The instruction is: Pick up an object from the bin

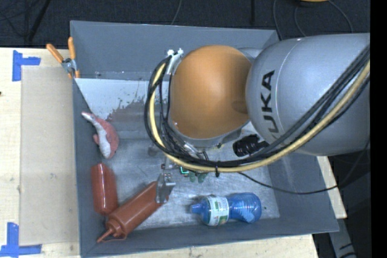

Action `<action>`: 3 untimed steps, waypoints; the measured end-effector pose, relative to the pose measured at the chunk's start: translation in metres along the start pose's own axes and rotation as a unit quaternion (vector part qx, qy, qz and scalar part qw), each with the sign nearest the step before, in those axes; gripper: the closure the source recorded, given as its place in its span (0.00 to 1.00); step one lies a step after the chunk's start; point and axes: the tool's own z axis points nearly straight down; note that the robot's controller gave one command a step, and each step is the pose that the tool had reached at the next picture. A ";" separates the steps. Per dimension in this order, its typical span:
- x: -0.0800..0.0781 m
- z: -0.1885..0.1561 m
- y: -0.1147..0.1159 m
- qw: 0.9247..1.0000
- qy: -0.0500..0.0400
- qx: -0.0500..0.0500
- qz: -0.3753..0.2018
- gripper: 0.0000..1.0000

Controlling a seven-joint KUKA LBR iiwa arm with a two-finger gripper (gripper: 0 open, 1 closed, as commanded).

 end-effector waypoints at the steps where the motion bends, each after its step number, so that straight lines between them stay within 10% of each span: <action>1: -0.002 -0.004 -0.001 1.000 -0.004 -0.001 0.002 0.00; 2: 0.006 0.051 0.007 0.999 -0.005 -0.001 -0.053 0.00; 3: 0.016 0.074 0.025 0.974 -0.004 0.000 -0.228 0.00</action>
Offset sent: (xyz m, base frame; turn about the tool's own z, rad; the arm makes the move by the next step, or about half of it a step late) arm -0.0251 0.0247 -0.1635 -0.3223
